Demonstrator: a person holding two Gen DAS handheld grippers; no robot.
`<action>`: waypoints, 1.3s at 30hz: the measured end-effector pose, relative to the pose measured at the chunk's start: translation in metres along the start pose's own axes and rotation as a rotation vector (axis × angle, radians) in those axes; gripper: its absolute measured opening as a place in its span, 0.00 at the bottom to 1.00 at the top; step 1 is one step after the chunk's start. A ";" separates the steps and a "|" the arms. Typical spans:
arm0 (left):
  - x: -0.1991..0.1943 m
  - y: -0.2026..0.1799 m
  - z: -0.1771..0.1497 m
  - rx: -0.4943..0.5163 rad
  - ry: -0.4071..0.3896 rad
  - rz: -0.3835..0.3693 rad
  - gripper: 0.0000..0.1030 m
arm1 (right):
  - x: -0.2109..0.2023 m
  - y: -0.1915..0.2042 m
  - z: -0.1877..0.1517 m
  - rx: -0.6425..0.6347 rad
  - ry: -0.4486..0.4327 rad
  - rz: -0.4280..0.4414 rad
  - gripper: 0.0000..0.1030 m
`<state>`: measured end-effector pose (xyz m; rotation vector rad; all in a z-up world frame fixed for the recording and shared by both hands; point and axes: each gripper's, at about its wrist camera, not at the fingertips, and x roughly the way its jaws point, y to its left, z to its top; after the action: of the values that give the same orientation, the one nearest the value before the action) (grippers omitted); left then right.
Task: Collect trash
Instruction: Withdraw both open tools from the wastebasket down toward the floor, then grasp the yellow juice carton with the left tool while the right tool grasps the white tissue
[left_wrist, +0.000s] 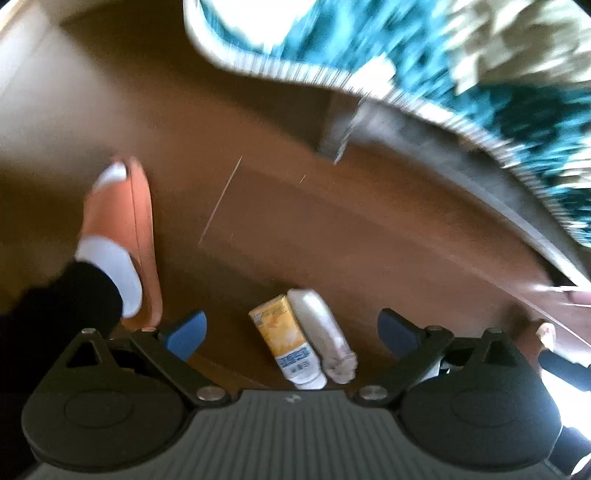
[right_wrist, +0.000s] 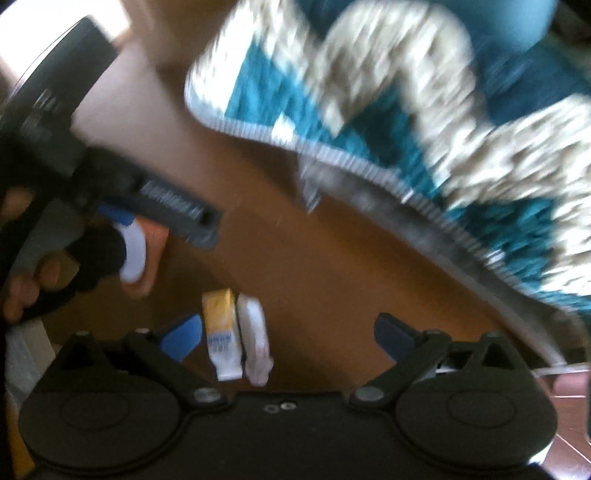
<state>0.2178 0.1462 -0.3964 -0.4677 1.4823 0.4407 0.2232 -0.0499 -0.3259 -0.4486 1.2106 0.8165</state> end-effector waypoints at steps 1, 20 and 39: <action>0.016 0.002 0.002 -0.022 0.032 0.005 0.97 | 0.015 0.001 -0.002 -0.014 0.027 0.010 0.97; 0.185 0.012 -0.011 -0.083 0.305 0.118 0.88 | 0.231 0.016 -0.038 -0.100 0.348 0.120 0.79; 0.196 0.008 -0.010 -0.086 0.321 0.038 0.41 | 0.257 0.022 -0.040 -0.027 0.372 0.080 0.05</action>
<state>0.2129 0.1464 -0.5925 -0.6004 1.7885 0.4764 0.2128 0.0163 -0.5777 -0.5953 1.5705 0.8412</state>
